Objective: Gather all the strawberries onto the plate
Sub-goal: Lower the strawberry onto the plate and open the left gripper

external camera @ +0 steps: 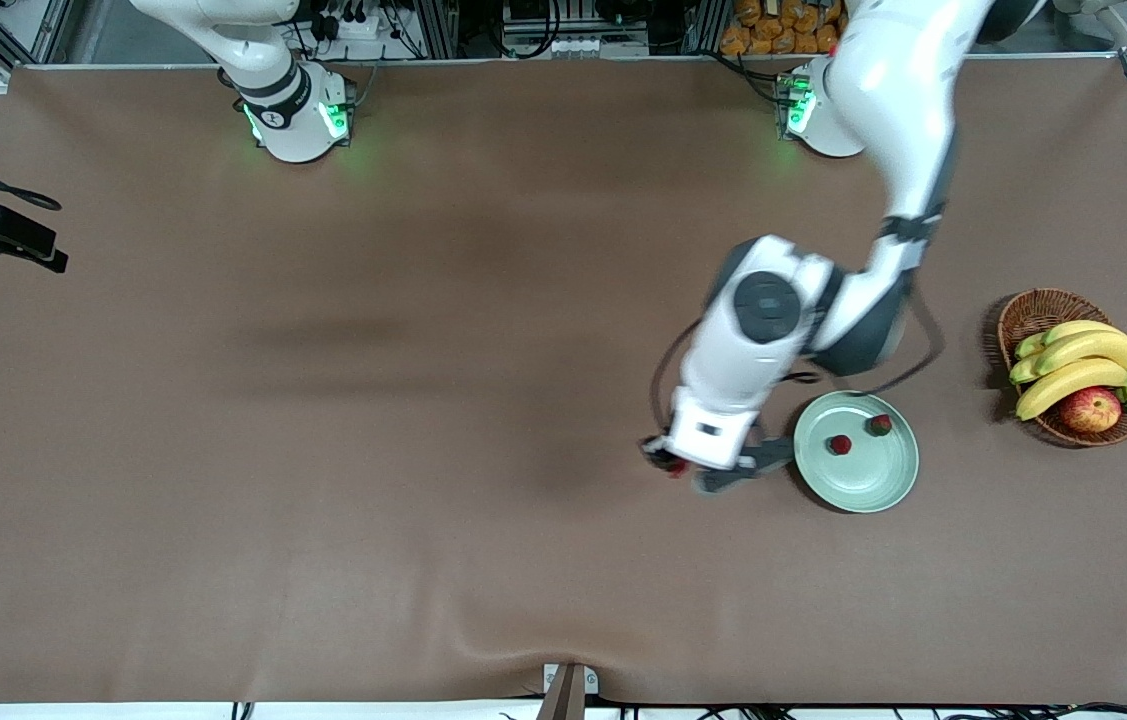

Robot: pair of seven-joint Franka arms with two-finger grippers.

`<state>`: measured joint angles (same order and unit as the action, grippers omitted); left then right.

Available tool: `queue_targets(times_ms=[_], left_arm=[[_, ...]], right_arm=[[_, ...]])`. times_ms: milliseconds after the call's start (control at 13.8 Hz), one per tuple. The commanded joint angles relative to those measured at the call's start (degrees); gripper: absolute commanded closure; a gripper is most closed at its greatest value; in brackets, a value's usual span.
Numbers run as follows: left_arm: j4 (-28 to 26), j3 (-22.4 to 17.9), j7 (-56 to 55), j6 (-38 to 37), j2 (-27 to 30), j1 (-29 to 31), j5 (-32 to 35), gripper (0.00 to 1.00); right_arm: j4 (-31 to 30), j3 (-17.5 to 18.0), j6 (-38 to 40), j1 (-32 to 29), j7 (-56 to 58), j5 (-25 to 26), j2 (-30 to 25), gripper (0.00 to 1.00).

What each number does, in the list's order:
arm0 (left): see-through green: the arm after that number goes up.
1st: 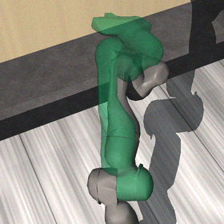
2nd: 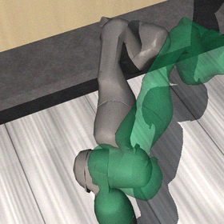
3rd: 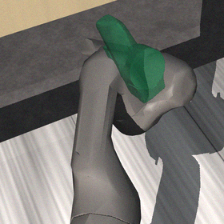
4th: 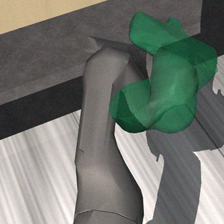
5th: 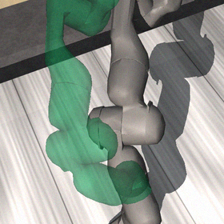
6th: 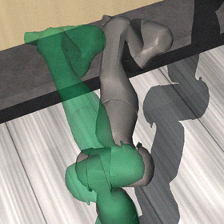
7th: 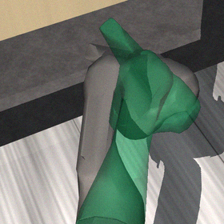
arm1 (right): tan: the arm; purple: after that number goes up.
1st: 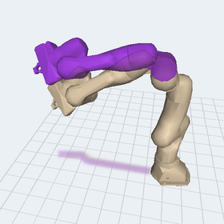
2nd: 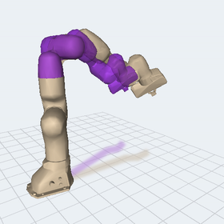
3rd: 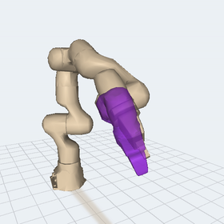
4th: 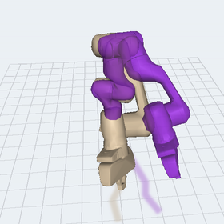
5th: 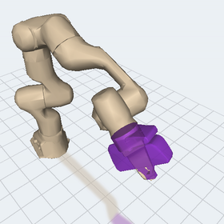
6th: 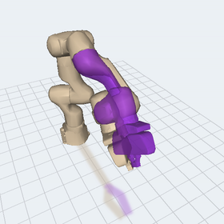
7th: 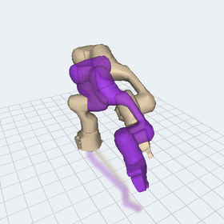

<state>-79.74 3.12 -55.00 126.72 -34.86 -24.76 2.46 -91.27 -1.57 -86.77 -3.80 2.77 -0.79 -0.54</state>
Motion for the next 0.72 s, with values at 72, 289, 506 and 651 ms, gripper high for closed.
queue_targets(times_ms=[72, 289, 506, 651], left_arm=[[-2.44, 0.30, 4.61, -7.60, 3.92, 5.85, 0.36, 1.00], [-4.62, 0.39, 16.64, -16.13, 4.54, 13.05, 0.36, 1.00], [-8.93, 0.22, 19.75, -14.58, 3.14, 18.59, 0.53, 1.00], [-8.85, 0.13, 19.84, -12.30, 0.51, 20.80, 0.53, 1.00]], right_arm=[[-1.55, 0.78, -1.56, -0.59, 0.39, 0.44, -1.57, 0.00], [-1.46, 0.87, -2.35, -0.50, 0.48, 0.53, -1.57, 0.00], [-1.02, 0.87, -2.26, -0.68, -0.22, 0.53, -1.22, 0.00], [-0.40, 0.78, -1.74, -0.85, -0.22, 0.53, -1.13, 0.00]])
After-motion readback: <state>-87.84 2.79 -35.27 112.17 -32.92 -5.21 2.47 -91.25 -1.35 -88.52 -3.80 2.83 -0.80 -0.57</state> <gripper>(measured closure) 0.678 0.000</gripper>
